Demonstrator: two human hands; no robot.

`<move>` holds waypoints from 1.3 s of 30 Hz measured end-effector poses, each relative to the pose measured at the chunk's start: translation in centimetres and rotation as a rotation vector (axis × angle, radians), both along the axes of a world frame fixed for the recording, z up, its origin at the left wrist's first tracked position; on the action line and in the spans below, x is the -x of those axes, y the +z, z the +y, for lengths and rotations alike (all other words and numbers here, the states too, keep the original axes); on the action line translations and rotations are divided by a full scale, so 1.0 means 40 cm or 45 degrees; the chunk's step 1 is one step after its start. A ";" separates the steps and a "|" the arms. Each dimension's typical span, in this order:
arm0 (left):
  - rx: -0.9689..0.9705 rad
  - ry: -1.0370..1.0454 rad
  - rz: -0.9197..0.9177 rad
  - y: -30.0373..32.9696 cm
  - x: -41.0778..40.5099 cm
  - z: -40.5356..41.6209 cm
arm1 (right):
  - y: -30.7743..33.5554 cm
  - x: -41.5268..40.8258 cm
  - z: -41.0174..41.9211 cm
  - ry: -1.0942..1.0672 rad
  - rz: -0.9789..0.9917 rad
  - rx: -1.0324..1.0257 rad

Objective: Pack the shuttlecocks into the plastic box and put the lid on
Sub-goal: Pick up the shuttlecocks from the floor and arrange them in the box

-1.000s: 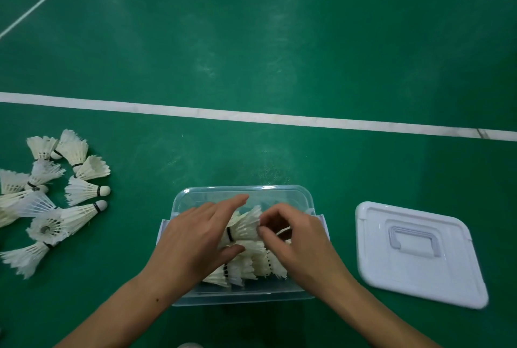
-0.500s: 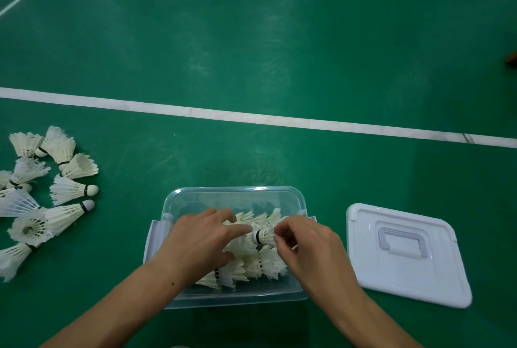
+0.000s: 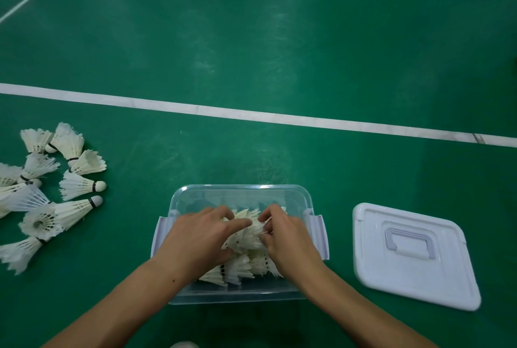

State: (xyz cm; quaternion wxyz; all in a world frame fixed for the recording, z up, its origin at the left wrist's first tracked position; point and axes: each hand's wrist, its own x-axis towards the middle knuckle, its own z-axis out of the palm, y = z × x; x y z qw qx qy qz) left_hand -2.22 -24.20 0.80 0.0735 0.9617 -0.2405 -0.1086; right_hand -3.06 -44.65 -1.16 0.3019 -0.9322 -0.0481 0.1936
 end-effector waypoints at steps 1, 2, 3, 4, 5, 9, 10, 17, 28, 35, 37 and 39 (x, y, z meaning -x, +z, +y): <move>0.000 -0.001 -0.008 -0.003 0.002 -0.003 | 0.001 -0.001 0.000 -0.013 0.017 -0.008; 0.000 -0.003 -0.017 -0.004 0.004 -0.005 | 0.001 -0.001 -0.001 -0.018 0.033 -0.013; 0.001 -0.002 -0.022 -0.004 0.006 -0.006 | 0.002 -0.002 -0.003 -0.017 0.042 -0.022; 0.005 0.002 -0.024 -0.002 0.008 -0.006 | 0.004 -0.002 -0.005 -0.014 0.050 -0.035; 0.015 0.006 -0.031 0.000 0.012 -0.005 | 0.009 -0.002 -0.008 -0.012 0.054 -0.053; 0.105 0.070 0.010 0.017 0.031 0.011 | 0.032 -0.007 -0.017 0.023 0.060 -0.077; 0.142 0.098 0.023 0.026 0.034 0.015 | 0.041 -0.006 -0.020 0.037 0.061 -0.068; 0.635 0.175 0.170 0.102 0.014 0.017 | 0.134 -0.005 -0.066 0.249 -0.189 -0.138; 1.033 0.175 0.333 0.093 -0.008 -0.036 | 0.114 0.001 -0.088 0.342 -0.448 -0.327; 0.720 0.258 0.206 -0.032 0.026 -0.033 | 0.126 0.066 -0.173 0.005 -0.497 -0.126; 0.593 0.242 0.138 -0.065 0.034 -0.054 | 0.118 0.083 -0.168 -0.036 -0.515 -0.052; 0.484 0.250 0.064 -0.086 0.032 -0.076 | 0.113 0.091 -0.157 -0.069 -0.530 0.017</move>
